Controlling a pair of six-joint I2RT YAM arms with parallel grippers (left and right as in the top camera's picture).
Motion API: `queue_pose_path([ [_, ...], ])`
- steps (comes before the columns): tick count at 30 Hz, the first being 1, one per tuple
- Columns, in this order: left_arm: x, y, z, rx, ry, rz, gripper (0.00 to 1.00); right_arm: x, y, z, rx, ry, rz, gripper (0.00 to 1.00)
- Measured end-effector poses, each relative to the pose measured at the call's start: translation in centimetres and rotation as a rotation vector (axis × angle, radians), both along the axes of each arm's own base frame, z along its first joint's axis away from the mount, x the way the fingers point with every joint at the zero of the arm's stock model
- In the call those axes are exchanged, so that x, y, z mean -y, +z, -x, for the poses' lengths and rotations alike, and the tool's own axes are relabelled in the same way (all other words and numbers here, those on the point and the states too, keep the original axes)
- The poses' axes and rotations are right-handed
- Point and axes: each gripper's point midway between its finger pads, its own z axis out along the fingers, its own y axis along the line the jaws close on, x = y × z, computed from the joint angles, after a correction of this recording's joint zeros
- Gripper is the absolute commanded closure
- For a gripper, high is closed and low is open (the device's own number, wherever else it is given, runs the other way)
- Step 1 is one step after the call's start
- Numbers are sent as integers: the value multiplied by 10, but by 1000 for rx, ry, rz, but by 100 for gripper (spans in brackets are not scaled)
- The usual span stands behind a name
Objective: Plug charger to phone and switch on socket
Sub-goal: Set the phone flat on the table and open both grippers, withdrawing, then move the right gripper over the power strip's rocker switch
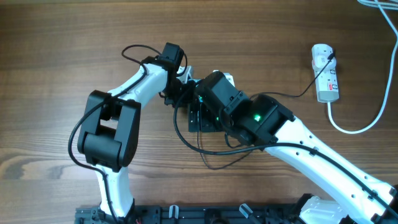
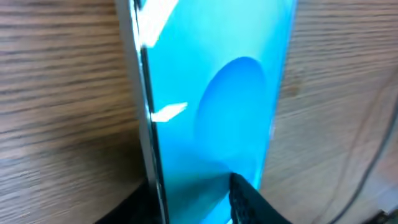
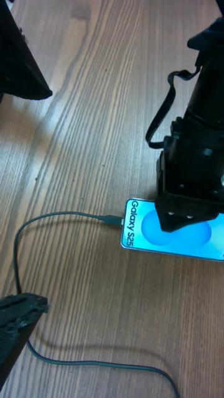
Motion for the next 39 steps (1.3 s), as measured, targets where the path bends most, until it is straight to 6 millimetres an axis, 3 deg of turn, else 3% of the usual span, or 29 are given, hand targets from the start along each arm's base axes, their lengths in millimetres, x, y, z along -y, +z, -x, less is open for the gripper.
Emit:
queue_pose_path([
  [9,-6,-2,4,-13,6,-40,57,27,-8,-1,0,-49,116,0],
  [11,-11,-2,5,-26,31,-61,54,45,-10,-7,-11,-96,155,0],
  [14,-19,-1,5,-45,68,-79,36,76,-13,-18,-22,-181,211,0],
  [18,-45,10,0,-45,139,-114,0,120,-13,-34,-21,-306,287,0],
  [21,-61,45,-10,37,193,-99,0,135,-12,-43,-5,-310,318,0],
  [22,-64,65,-15,89,208,-84,0,141,-12,-45,0,-318,329,0],
  [23,-70,98,-19,178,227,-64,0,153,-10,-52,7,-353,337,0],
  [25,-77,128,-21,264,244,-64,0,169,-9,-62,14,-409,331,0],
  [28,-92,160,-20,374,278,-115,0,228,-6,-82,21,-600,325,0],
  [31,-99,159,-21,382,290,-154,0,285,-4,-86,7,-763,333,0],
  [39,-103,158,-22,388,296,-174,0,371,0,-99,63,-925,362,0],
])
